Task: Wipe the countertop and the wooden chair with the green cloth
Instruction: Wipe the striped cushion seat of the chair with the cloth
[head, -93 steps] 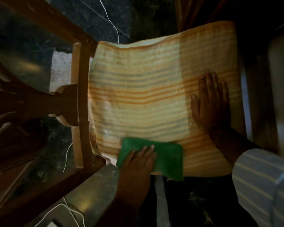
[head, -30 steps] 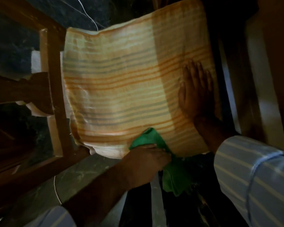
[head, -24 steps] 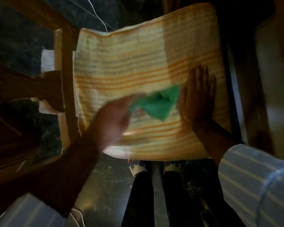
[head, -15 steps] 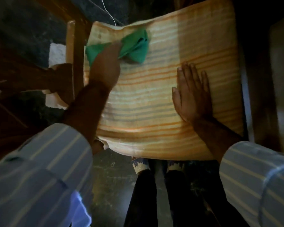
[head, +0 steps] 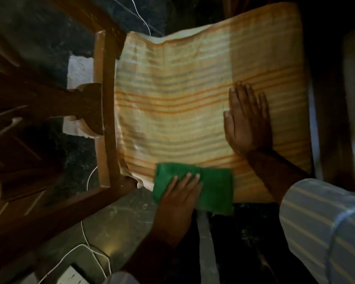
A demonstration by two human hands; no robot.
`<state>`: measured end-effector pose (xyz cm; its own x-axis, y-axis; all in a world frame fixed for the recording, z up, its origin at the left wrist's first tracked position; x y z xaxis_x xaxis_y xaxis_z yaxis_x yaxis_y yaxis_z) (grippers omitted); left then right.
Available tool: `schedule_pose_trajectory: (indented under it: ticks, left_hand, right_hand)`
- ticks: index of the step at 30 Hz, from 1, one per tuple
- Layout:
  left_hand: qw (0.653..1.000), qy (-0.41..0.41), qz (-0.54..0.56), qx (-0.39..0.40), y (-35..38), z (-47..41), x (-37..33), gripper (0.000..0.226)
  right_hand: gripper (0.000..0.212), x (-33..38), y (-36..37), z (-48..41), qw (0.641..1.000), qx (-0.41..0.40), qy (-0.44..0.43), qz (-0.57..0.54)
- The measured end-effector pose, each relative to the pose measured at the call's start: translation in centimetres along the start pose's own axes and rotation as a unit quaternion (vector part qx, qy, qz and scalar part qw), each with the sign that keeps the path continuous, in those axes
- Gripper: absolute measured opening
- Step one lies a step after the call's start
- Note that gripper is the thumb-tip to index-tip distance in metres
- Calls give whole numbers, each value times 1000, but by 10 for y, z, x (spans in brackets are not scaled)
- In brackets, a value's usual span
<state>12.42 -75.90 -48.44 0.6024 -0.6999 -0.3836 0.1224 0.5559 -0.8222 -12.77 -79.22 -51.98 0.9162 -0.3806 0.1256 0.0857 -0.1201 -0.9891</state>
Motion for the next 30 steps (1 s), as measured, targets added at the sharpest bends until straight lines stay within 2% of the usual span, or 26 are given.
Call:
schedule_pose_trajectory:
  ticks: [3,5,8,10,14,16,19,22,25,27,29,30]
  left_hand:
    - [997,7,44,70,6,32,-8,59]
    - [990,-26,120,71,-6,37,-5,63]
    - [984,-40,159,-71,-60,23,4,68]
    - [962,-57,200,-177,-102,2,14,75]
    - [953,-46,146,-262,-155,-63,31,64]
    - [967,-58,76,-236,-150,-102,39,61]
    - [987,-98,-57,-110,-98,-138,46,59]
    - [988,-97,-86,-81,-60,-138,45,69]
    - [985,-96,49,-132,-70,-136,45,76]
    - [960,-154,114,-202,-86,-131,58,70]
    - [912,-266,157,-268,-100,-120,81,71]
    - [888,-316,187,-276,-102,-116,94,73]
  right_hand:
    - [62,0,1,0,1000,5,1,-7]
    - [62,-1,0,0,1000,8,1,-8]
    - [61,0,-1,1,1000,4,-1,-2]
    - [61,1,-2,1,1000,0,-2,-2]
    - [60,3,-7,1,1000,2,-1,-13]
    - [58,5,-11,-1,999,6,11,-30]
    - [50,2,-15,-13,993,-12,55,-102]
    - [43,2,-20,-27,957,-69,132,-251]
    - [43,14,-20,-29,906,-69,218,-358]
    - [42,19,-12,-31,880,-25,275,-386]
    - [47,18,-5,-36,856,28,322,-403]
    - [49,17,-2,-39,849,60,332,-407]
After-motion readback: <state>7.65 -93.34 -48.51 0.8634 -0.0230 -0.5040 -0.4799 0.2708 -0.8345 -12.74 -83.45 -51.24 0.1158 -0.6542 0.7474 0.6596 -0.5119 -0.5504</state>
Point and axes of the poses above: each hand's wrist, its own z-axis away from the middle knuckle, its own y-axis out of the palm, x = y × z, the point moved 6 cm from there along -z, towards the middle knuckle, and after that the axes turned 7 degrees about -y, right-handed, at the moved point
